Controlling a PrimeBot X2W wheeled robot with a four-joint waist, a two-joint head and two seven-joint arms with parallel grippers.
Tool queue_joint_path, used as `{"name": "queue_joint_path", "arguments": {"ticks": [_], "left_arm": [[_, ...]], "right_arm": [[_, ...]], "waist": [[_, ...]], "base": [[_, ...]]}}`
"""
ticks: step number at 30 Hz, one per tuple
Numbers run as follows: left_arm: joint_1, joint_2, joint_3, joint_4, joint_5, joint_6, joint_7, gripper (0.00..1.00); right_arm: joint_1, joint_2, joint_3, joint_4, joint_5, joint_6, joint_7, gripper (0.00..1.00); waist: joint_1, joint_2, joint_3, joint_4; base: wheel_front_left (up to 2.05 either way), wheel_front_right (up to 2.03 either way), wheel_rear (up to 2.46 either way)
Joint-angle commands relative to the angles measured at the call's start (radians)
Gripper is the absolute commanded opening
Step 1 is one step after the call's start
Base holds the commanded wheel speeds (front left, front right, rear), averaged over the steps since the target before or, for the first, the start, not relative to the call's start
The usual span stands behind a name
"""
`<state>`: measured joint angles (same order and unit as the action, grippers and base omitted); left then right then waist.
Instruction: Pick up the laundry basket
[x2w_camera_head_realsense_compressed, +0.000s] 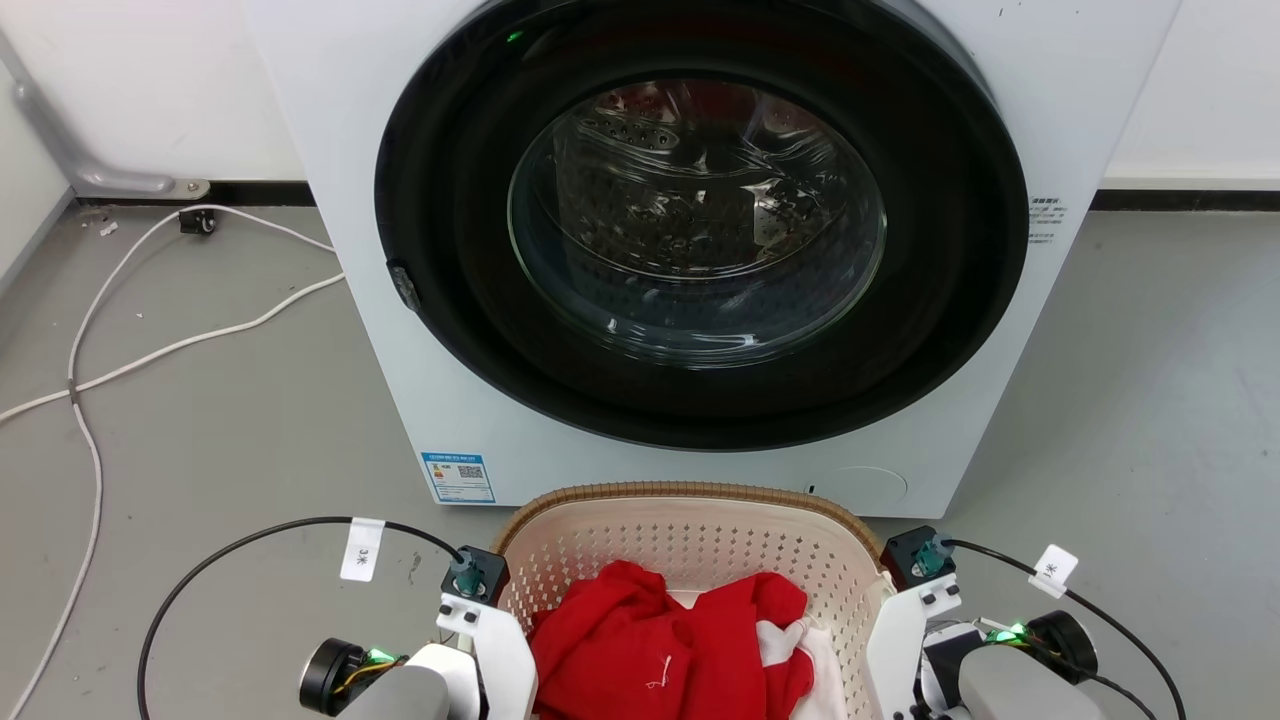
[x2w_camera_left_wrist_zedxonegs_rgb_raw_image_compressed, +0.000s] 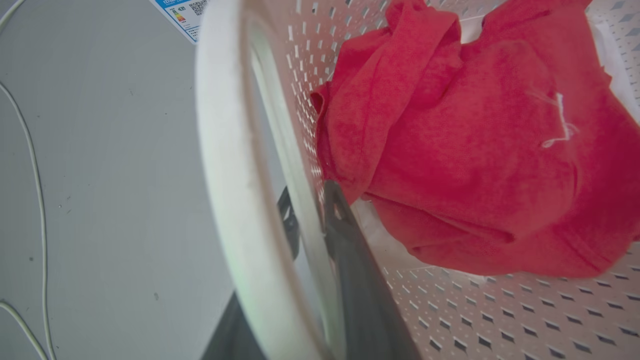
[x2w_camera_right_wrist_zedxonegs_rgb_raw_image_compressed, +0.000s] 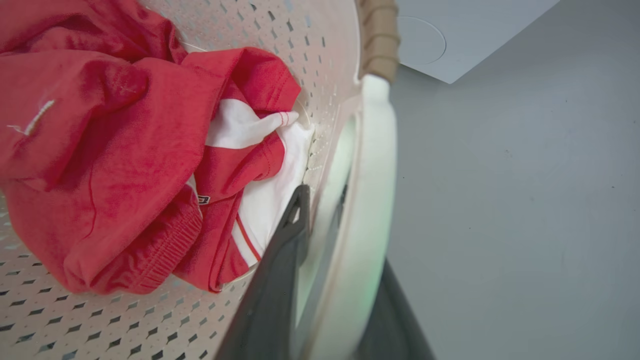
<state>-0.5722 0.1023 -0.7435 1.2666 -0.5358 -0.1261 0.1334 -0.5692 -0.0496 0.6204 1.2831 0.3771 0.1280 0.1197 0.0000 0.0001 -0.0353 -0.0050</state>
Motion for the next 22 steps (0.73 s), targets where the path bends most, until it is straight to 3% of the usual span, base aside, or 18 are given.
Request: {"name": "queue_joint_path", "arguments": {"ticks": [1,22], "left_arm": [[-0.017,0.004,-0.008,-0.004,0.000,-0.006,-0.009,0.00],[-0.023,0.010,-0.082,0.003,-0.070,-0.006,-0.017,0.00]], "right_arm": [[-0.008,-0.001,0.010,0.000,-0.007,0.005,-0.005,0.00],[-0.004,-0.001,0.038,0.003,0.034,0.005,-0.002,0.00]], "waist": [[0.0000,-0.0001,0.000,0.000],[0.0000,-0.0001,0.006,-0.007]], "base": [[0.00,0.00,0.00],[0.00,0.00,0.00]]}}
